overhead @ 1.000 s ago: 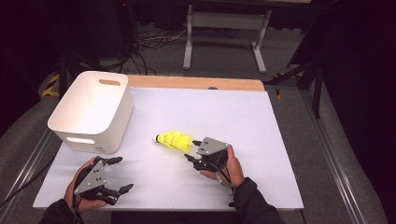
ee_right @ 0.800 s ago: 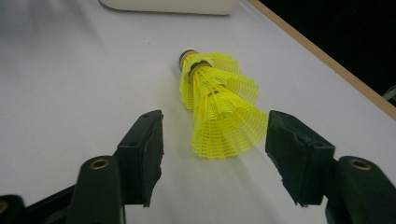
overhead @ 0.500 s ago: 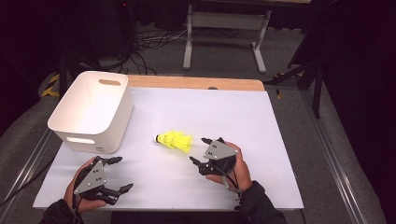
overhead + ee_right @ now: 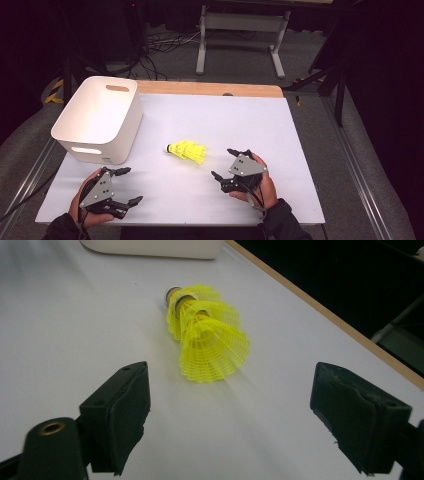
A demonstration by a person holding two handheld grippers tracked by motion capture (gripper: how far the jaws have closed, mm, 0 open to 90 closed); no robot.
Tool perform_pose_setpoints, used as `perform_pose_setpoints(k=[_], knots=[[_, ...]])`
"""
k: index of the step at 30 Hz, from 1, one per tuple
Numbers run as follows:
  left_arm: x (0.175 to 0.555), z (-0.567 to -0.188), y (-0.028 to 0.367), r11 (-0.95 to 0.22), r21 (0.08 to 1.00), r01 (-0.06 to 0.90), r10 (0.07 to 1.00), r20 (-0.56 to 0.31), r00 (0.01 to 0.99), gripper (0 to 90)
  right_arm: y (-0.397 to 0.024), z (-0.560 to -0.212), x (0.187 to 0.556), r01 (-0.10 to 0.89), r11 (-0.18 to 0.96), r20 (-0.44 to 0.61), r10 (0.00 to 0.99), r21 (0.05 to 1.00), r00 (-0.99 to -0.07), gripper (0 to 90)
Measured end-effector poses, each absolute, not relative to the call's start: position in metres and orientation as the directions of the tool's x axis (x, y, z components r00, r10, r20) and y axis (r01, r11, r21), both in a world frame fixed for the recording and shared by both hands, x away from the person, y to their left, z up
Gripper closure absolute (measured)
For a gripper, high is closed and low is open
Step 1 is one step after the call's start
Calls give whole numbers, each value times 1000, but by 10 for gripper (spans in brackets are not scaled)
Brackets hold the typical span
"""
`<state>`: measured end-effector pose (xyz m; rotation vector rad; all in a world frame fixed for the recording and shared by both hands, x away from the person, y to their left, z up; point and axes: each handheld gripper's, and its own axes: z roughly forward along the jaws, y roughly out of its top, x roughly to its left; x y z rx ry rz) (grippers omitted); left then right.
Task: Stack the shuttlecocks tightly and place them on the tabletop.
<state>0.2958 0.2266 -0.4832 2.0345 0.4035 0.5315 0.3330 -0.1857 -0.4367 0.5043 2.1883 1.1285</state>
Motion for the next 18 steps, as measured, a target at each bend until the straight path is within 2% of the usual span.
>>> perform_pose_setpoints(k=[4,15,18], knots=[[296,-484,227,-483,873,71,490,202,848,80,-189,-440,330,44,583,-373,574,811,-729,120],[298,-482,227,-480,874,76,512,208,833,85,-203,-450,320,28,577,-385,580,816,-718,117],[298,-482,227,-480,874,76,512,208,833,84,-208,-453,317,30,571,-373,575,820,-728,174]])
